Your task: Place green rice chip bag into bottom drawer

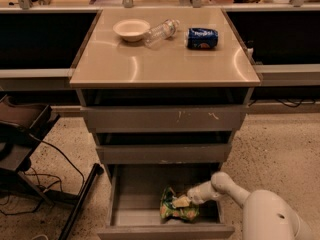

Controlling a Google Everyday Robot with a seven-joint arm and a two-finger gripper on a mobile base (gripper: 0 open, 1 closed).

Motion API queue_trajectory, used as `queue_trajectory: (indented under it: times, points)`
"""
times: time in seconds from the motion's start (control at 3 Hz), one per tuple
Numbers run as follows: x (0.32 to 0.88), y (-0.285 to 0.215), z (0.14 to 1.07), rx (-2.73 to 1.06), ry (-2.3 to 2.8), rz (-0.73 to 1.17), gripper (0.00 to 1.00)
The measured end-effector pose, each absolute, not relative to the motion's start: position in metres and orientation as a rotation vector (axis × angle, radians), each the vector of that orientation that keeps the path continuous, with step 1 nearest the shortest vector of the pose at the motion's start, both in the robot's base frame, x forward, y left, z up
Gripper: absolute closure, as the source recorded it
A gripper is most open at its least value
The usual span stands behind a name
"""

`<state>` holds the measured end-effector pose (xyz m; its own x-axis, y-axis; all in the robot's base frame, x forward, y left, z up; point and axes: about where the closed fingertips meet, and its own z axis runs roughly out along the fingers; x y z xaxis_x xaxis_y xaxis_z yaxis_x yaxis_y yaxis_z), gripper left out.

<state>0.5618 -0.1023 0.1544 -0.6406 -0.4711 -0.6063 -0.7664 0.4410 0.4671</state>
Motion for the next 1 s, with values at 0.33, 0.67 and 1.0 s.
queue_trajectory:
  times: [0.33, 0.67, 1.0]
  points:
    - [0.5617, -0.1023, 0.1544, -1.049, 2.31, 1.043, 0.11]
    - [0.5617, -0.1022, 0.1544, -1.049, 2.31, 1.044, 0.0]
    - [0.5617, -0.1022, 0.1544, -1.049, 2.31, 1.044, 0.0]
